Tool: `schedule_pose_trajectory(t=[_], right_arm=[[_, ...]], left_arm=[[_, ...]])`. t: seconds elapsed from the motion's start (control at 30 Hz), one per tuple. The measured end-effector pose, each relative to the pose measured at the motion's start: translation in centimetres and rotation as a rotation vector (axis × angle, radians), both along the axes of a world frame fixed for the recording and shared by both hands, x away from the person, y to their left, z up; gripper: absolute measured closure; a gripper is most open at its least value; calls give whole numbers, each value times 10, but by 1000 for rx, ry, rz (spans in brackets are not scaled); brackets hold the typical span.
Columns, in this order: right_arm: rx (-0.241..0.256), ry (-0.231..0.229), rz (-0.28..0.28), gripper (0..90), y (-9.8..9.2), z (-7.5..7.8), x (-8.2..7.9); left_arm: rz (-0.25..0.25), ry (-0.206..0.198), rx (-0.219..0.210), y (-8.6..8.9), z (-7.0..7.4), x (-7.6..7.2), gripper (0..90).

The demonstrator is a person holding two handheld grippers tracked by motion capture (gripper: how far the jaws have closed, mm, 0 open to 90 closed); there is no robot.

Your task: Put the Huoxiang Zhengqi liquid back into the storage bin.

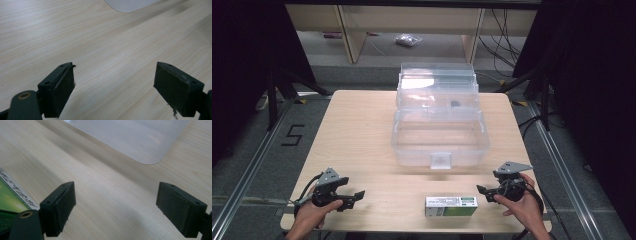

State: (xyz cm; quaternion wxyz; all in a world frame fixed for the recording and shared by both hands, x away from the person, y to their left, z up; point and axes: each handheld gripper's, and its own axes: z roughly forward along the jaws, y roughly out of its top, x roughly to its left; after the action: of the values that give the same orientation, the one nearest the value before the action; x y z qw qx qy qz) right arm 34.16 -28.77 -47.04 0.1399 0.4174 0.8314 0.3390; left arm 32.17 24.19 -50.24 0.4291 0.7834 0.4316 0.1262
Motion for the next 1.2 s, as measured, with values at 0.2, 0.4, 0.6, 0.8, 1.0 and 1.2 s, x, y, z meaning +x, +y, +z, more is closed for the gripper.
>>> schedule_pose_trajectory(t=[0.2,0.4,0.6,0.8,1.0,1.2], right_arm=[[-11,5,24,169,1,7,-1],[-21,-1,71,170,3,19,-2],[-36,-10,131,174,7,32,-3],[-45,-6,172,177,16,47,-11],[-68,-52,229,177,27,63,-20],[-91,-55,324,177,40,77,-27]], left_arm=[[-2,4,10,1,0,0,159],[-1,6,6,1,0,0,160],[-2,6,8,1,0,0,160],[-2,6,8,1,0,0,160],[-2,7,9,1,0,0,160],[-1,5,7,1,0,0,160]])
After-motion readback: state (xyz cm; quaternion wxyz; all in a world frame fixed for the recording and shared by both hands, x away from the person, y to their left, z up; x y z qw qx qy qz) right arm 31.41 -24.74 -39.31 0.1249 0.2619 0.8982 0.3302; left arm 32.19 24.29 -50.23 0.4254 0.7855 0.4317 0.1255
